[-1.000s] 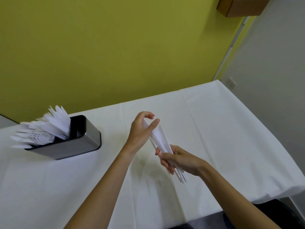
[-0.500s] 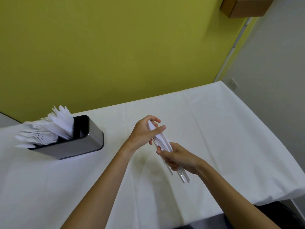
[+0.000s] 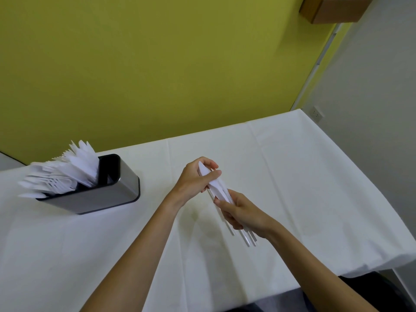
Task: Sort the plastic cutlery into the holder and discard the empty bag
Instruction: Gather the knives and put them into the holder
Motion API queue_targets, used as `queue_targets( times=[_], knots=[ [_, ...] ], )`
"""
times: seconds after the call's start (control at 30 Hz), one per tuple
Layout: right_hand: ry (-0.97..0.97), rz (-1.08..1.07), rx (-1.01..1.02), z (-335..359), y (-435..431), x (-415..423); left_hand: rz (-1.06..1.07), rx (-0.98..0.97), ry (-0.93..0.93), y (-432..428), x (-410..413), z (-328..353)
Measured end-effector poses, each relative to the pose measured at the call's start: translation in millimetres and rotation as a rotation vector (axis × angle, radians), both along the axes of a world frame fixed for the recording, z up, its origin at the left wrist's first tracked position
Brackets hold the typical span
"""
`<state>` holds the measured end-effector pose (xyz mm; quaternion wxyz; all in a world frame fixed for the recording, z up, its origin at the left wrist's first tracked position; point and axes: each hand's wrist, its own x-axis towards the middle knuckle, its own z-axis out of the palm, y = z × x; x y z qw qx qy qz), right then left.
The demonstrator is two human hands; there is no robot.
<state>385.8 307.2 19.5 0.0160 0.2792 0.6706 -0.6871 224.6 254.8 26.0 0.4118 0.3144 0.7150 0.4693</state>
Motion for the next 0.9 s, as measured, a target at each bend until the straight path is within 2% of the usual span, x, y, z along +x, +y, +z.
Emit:
queue_targets(
  times=[0.13, 0.3, 0.5, 0.7, 0.9],
  knots=[
    [-0.029, 0.055, -0.009, -2, 1, 3, -0.063, -0.011, -0.019, 0, -1, 4],
    [0.012, 0.141, -0.213, 2, 2, 8, -0.068, -0.009, -0.030, 2, 0, 5],
    [-0.180, 0.292, -0.042, 5, 10, 7, -0.110, -0.033, 0.070, 1, 3, 4],
    [-0.119, 0.283, -0.028, 13, 5, -6, -0.016, 0.023, 0.089, -3, 6, 4],
    [-0.111, 0.372, -0.072, 17, -3, -24, 0.000, 0.057, 0.204, -20, -7, 7]
  ],
)
